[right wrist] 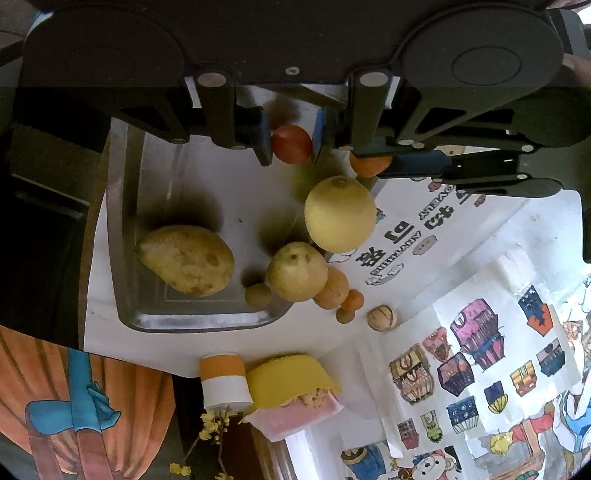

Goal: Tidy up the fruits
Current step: 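Release the red fruit at the tray with the right tool while the left tool carries the orange, then move both open tools back toward the loose fruits beside the tray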

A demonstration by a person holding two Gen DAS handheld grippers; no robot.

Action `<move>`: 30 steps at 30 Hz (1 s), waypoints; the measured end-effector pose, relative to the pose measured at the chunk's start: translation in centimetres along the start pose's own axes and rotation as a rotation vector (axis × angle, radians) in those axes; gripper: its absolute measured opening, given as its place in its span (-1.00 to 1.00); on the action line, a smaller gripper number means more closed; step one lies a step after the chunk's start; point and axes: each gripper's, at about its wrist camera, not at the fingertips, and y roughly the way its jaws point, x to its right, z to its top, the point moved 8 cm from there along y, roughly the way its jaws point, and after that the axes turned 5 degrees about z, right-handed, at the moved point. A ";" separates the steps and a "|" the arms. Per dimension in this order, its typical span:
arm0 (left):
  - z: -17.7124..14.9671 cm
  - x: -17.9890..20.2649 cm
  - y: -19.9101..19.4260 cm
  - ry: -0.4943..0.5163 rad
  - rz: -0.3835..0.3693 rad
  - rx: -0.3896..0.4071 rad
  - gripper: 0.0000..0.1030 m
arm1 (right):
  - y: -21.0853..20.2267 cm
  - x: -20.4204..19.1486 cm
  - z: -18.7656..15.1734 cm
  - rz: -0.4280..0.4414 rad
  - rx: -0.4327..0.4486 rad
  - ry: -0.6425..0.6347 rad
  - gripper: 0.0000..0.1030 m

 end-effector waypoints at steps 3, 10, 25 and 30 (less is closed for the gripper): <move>-0.1 -0.1 0.2 -0.005 -0.001 -0.006 -0.42 | 0.2 0.0 -0.2 -0.009 -0.003 -0.011 -0.48; -0.3 -0.5 0.3 -0.030 -0.007 -0.020 -0.34 | -0.2 0.0 -0.1 -0.032 0.015 -0.029 -0.33; -0.4 -1.8 -5.8 -0.080 -0.021 0.083 0.84 | -7.7 -2.1 -0.7 -0.132 0.142 -0.072 0.71; -1.7 -2.9 -8.4 -0.061 -0.021 0.086 0.99 | -9.9 -4.3 -2.2 -0.164 0.151 -0.084 0.96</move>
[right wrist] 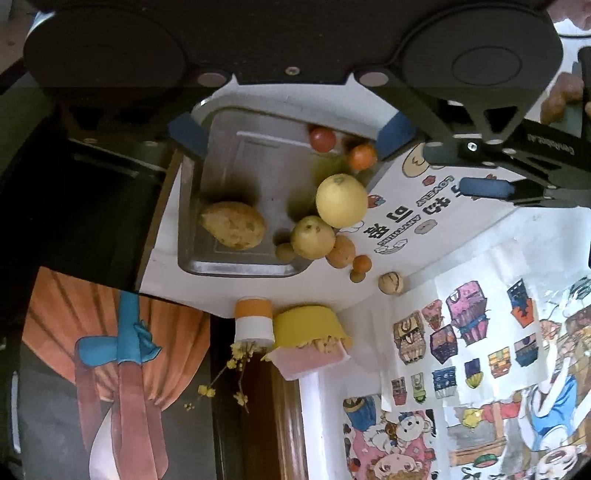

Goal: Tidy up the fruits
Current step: 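Move both open tools back toward the loose fruits beside the tray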

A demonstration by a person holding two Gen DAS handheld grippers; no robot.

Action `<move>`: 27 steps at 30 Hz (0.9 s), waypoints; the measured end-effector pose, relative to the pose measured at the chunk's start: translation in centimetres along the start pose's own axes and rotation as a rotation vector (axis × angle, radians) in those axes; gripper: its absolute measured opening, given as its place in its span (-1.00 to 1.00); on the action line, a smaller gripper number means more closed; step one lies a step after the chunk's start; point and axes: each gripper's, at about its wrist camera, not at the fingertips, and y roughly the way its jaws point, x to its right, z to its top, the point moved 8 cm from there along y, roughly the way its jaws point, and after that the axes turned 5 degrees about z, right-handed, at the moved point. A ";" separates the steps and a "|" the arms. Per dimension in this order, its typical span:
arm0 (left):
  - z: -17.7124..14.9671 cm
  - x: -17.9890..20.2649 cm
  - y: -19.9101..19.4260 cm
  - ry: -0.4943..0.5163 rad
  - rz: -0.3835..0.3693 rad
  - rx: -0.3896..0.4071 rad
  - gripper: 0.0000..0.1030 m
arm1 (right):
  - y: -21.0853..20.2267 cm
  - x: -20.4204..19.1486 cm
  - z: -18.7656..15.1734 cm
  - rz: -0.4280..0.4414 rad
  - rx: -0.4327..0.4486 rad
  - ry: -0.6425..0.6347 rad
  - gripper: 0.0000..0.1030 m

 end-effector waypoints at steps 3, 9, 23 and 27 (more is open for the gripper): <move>-1.1 -0.7 -1.4 0.025 0.002 -0.014 0.99 | -0.9 -1.3 -1.2 -0.011 -0.035 0.000 0.99; -3.1 -2.8 -3.5 0.046 0.046 -0.080 0.99 | -1.5 -5.0 -4.1 0.031 -0.157 0.026 0.99; -0.1 -9.6 -6.9 0.022 0.198 -0.063 0.99 | 0.8 -14.2 -2.7 0.206 -0.249 -0.056 0.99; 4.3 -11.5 -7.1 -0.008 0.246 0.012 0.99 | 2.3 -15.2 0.9 0.255 -0.217 -0.099 0.99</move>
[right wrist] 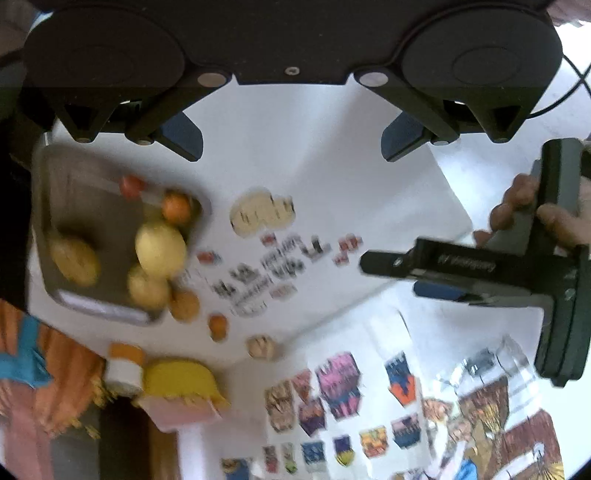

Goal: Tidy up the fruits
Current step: 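Move both open tools back toward the loose fruits beside the tray, then grasp the large orange with the right tool while the left tool grasps a small orange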

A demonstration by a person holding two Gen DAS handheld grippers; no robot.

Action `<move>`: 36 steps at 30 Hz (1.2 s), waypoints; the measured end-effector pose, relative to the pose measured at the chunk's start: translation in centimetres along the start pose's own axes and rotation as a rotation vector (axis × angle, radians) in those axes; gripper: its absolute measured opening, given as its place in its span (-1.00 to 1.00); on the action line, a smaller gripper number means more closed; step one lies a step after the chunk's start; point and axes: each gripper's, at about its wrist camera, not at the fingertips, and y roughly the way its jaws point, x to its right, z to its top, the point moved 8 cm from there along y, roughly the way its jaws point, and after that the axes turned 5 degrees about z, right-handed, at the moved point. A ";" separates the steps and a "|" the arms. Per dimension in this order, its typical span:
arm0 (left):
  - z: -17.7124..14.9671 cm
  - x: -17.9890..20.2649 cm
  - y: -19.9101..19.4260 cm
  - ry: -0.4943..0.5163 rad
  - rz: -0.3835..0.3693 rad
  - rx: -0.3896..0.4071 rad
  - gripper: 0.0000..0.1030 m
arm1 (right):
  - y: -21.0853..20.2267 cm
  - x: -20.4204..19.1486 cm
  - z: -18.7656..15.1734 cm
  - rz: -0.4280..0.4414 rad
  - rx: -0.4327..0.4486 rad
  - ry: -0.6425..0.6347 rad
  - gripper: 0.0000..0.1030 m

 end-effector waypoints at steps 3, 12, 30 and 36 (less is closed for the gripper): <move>3.0 -0.6 1.1 -0.010 0.018 0.050 0.99 | 1.1 0.8 2.6 -0.018 0.032 -0.062 0.99; 7.7 0.5 9.2 -0.018 0.002 0.108 0.99 | 6.0 7.7 9.7 -0.094 0.113 -0.207 0.99; 8.0 1.9 24.8 -0.089 -0.052 0.000 0.98 | 19.2 17.0 12.7 -0.016 -0.034 -0.183 0.61; 8.0 2.9 26.0 -0.042 -0.065 -0.011 0.86 | 19.8 16.9 12.6 -0.024 -0.042 -0.230 0.54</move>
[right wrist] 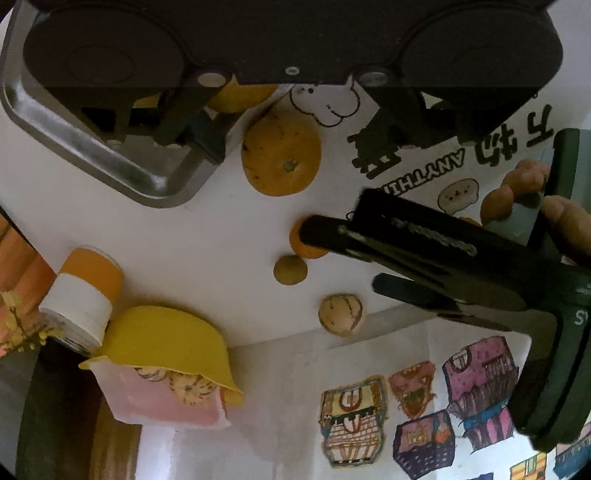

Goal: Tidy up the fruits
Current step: 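Grasp the large orange with the right tool while the left tool grasps a small orange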

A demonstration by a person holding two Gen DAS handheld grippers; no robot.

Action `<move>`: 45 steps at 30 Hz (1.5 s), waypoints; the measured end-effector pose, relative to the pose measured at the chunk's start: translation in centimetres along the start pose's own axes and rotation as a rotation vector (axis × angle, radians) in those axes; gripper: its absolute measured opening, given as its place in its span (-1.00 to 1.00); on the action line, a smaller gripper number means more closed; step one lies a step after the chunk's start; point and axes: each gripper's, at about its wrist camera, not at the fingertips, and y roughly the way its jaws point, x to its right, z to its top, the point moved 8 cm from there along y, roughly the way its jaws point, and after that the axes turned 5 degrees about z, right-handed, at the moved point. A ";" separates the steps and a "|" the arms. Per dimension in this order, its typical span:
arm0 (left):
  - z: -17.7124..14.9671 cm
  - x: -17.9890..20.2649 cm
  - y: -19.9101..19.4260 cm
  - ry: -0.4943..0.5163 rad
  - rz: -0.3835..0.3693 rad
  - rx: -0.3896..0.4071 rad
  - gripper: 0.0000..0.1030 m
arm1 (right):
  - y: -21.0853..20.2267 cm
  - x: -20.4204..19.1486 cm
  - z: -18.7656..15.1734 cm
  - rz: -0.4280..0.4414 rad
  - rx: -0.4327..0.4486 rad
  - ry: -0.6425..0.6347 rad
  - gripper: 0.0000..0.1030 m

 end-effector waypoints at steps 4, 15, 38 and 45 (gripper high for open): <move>0.0 0.3 0.4 -0.003 -0.021 -0.011 0.65 | 0.2 0.1 0.0 -0.018 -0.005 -0.033 0.35; -0.3 0.9 1.1 0.033 -0.017 -0.022 0.12 | 0.5 -0.5 -0.2 -0.049 -0.015 -0.163 0.15; -1.0 2.0 -4.7 0.033 0.020 0.003 -0.36 | -5.8 -2.7 0.4 -0.136 0.163 -0.150 -0.14; -1.3 5.0 -8.6 0.033 -0.043 0.028 -0.35 | -11.1 -2.3 -1.2 -0.180 0.191 -0.064 -0.14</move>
